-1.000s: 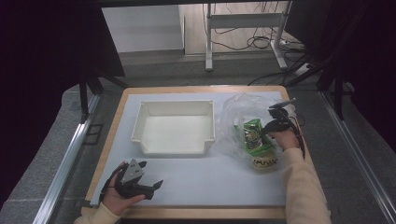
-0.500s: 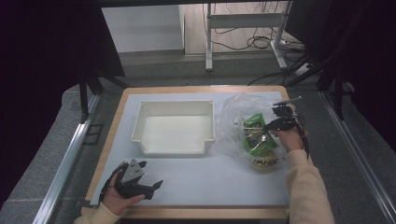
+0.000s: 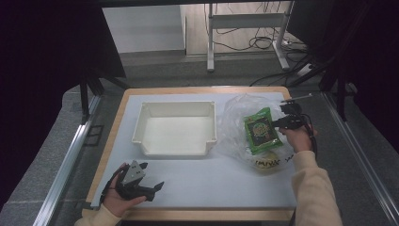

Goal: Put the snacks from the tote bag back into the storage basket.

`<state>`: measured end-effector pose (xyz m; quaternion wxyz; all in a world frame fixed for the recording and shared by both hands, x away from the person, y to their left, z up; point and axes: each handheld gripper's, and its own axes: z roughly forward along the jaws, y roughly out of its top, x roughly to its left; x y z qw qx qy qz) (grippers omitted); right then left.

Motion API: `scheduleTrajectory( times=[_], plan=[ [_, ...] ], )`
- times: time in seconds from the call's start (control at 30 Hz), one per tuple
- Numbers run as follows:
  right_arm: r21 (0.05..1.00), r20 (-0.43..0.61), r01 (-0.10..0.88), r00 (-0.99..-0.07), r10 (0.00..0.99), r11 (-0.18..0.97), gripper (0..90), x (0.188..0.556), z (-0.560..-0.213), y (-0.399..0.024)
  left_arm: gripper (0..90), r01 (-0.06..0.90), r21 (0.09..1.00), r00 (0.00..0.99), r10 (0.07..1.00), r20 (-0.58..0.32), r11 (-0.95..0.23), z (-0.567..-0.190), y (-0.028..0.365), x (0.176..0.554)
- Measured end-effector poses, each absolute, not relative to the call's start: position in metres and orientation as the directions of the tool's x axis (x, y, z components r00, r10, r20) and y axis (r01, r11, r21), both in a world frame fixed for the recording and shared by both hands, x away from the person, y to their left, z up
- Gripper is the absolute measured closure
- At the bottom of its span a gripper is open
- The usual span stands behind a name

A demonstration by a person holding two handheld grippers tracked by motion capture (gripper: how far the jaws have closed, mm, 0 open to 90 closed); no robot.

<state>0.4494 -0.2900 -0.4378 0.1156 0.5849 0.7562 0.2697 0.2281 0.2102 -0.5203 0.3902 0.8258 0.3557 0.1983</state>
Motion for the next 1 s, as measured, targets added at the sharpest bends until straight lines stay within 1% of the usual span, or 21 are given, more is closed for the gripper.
scheduleTrajectory(
  times=[0.53,1.0],
  plan=[
    [0.618,0.12,0.769,-0.294,0.948,0.161,90.0,0.44,-0.416,-0.301,9.5,0.432,0.784,0.67,0.741,0.053,-0.446,-0.52,0.21,0.228],
    [0.67,0.147,0.733,-0.285,0.947,0.116,90.0,0.431,-0.394,-0.312,9.5,0.431,0.782,0.671,0.739,0.055,-0.449,-0.521,0.209,0.228]
  ],
)
